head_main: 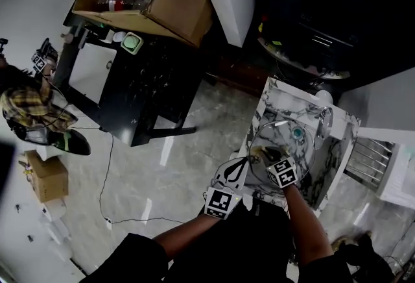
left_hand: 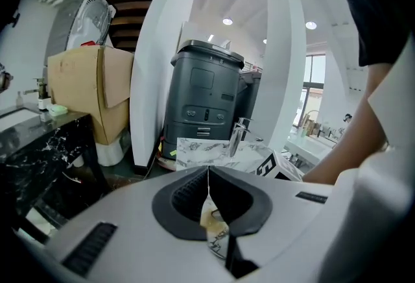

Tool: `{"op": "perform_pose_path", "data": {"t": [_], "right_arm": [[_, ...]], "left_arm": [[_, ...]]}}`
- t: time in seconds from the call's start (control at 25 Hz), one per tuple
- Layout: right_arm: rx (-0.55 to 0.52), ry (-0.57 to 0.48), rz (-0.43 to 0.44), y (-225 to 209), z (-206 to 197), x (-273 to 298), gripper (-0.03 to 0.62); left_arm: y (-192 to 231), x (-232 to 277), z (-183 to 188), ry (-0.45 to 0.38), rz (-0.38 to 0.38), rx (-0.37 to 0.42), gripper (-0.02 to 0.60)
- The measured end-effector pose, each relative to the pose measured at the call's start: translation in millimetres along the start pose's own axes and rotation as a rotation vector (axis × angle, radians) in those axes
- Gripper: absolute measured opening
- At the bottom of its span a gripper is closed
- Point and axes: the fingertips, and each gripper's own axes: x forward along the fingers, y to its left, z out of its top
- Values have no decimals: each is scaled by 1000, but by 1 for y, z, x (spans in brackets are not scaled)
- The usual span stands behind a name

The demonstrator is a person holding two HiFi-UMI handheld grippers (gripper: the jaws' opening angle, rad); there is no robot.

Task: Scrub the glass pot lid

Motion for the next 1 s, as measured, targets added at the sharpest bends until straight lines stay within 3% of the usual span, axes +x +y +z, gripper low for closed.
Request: {"op": "perform_pose_path", "data": {"t": [0.48,1.0], "right_arm": [[53,-50,-22,-27,10,6,61],[29,-96,-154,-54,18,3,63]], "left_arm": [[7,11,13,-16,37,-14,17],[0,24,16,-13,-10,-6,17]]}}
